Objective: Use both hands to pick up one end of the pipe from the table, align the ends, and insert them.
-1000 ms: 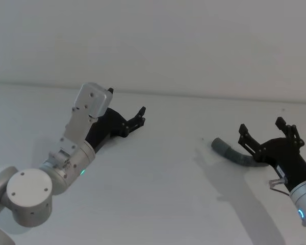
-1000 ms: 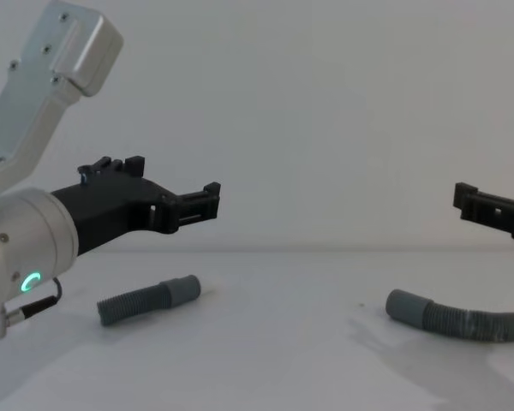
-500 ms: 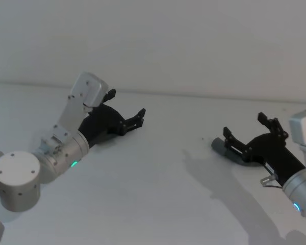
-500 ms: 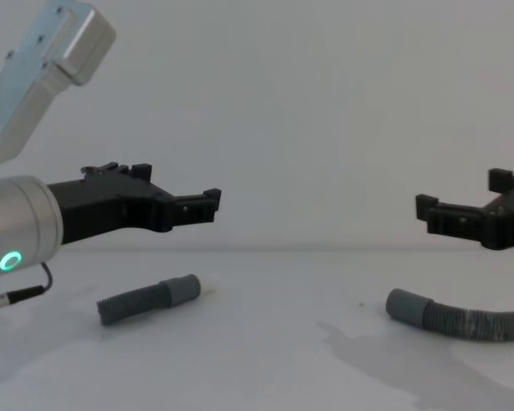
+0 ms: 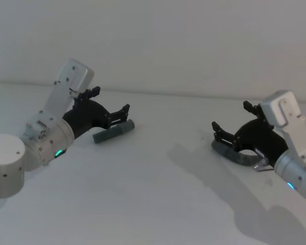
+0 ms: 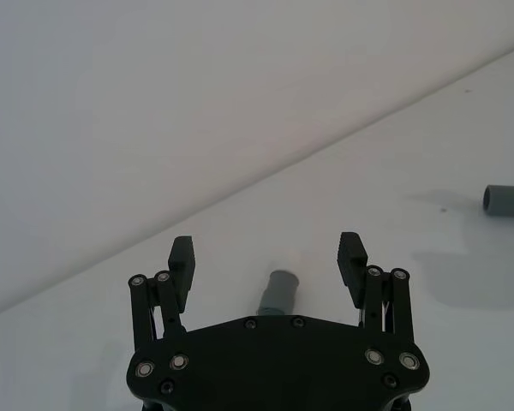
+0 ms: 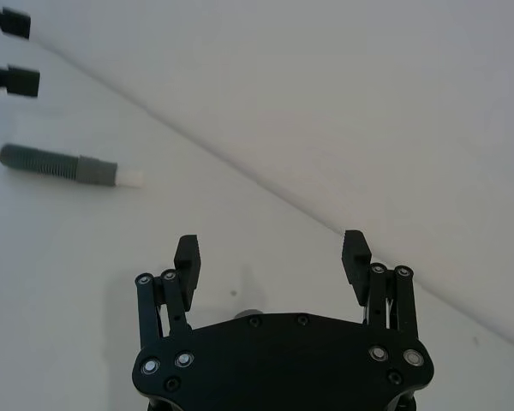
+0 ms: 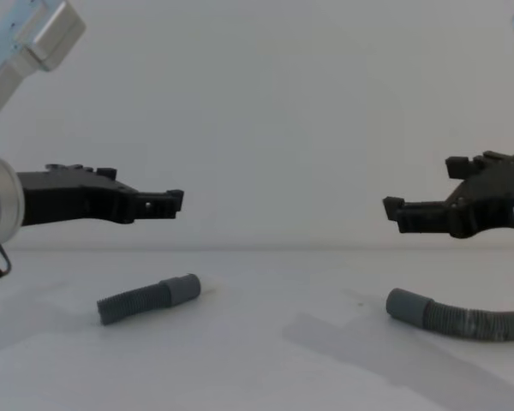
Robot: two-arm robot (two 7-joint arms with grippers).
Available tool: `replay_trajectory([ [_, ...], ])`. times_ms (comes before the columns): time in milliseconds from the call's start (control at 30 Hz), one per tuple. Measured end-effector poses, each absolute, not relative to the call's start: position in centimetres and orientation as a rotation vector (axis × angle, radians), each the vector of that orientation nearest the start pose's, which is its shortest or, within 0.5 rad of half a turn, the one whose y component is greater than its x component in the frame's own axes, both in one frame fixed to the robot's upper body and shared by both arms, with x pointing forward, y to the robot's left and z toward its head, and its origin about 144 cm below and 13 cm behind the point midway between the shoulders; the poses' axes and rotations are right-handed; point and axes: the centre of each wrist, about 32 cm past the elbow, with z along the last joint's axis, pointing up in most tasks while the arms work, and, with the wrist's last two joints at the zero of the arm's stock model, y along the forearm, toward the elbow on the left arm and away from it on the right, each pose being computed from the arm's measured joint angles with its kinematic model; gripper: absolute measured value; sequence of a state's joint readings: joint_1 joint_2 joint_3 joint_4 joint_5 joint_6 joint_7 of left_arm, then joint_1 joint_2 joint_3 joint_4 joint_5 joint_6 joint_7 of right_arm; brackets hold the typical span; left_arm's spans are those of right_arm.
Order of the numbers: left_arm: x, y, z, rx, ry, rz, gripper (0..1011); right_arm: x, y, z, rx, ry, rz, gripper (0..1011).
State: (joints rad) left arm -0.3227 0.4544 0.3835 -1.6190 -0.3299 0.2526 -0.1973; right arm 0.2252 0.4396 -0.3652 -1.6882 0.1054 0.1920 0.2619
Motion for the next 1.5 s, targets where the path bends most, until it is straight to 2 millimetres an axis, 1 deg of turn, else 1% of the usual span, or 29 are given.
replay_trajectory([
  [367,52.8,25.6,125.0,0.232,-0.085,0.998,1001,52.0,-22.6,124.9,-0.438,-0.311,-0.916,1002],
  [733,54.4,27.1,125.7,0.308,-0.038,0.883,1001,54.2,-22.9,126.7,-0.556,-0.273,-0.853,1002],
  [1033,55.9,28.2,126.3,0.399,0.004,0.8,1001,55.5,-23.4,127.5,-0.614,-0.236,-0.823,1001],
  [1300,56.8,28.7,126.4,0.444,0.012,0.782,1001,56.4,-23.9,127.9,-0.659,-0.198,-0.813,1002],
  [1500,57.2,28.7,126.2,0.456,0.014,0.789,1001,56.8,-24.2,128.1,-0.687,-0.174,-0.816,1002],
])
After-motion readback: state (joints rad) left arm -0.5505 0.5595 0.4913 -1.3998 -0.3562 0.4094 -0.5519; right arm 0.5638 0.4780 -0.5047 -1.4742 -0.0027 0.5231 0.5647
